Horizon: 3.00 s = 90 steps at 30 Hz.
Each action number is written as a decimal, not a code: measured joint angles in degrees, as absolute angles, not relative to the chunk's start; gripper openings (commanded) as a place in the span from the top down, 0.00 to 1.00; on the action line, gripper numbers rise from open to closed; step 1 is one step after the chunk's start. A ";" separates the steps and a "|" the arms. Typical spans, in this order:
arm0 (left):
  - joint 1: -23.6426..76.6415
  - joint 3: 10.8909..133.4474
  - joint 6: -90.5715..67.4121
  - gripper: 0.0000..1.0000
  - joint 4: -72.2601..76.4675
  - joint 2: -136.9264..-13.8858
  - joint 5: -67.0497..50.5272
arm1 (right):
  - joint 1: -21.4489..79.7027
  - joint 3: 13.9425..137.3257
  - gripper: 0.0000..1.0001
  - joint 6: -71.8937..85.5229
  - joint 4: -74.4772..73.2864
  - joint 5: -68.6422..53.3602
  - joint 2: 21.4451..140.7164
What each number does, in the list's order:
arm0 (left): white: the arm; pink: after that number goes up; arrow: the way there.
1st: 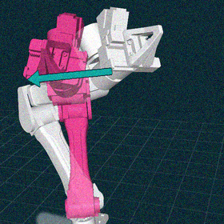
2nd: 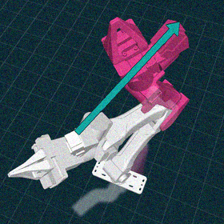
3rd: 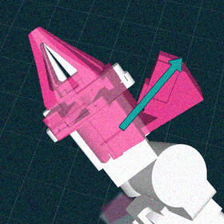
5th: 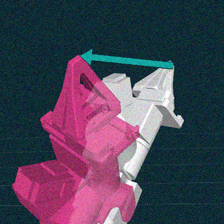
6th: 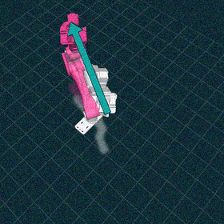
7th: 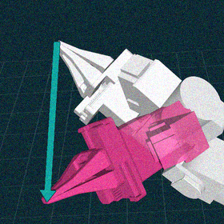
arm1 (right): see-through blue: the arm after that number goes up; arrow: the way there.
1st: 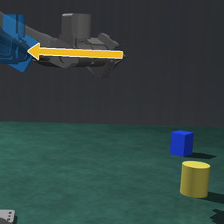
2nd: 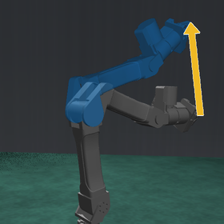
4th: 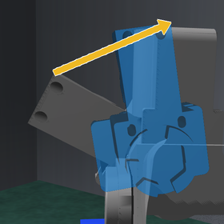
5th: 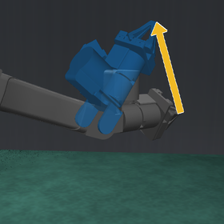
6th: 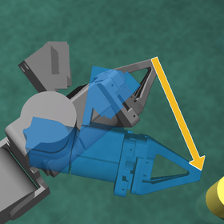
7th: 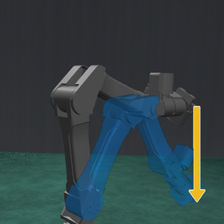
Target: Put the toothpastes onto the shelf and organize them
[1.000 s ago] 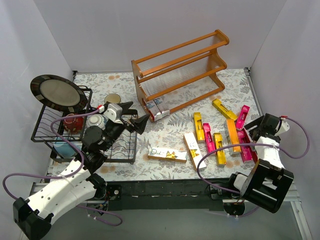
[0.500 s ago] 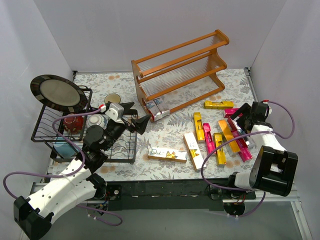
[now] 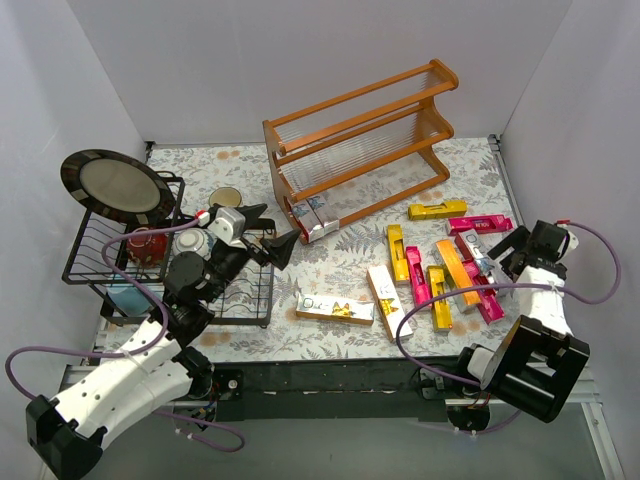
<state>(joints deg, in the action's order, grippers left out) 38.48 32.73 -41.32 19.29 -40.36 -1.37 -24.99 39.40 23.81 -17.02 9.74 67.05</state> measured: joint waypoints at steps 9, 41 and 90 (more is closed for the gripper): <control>38.48 32.73 -41.15 0.02 19.29 -39.11 -1.61 | -26.04 32.42 0.03 19.86 -10.44 -1.96 66.46; 38.48 32.73 -41.15 0.02 19.29 -39.22 -2.96 | -17.61 29.10 0.22 15.00 -11.27 -2.96 64.29; 38.52 32.73 -40.91 0.02 19.29 -39.90 -4.99 | -9.28 28.53 0.55 13.39 -17.15 4.80 56.99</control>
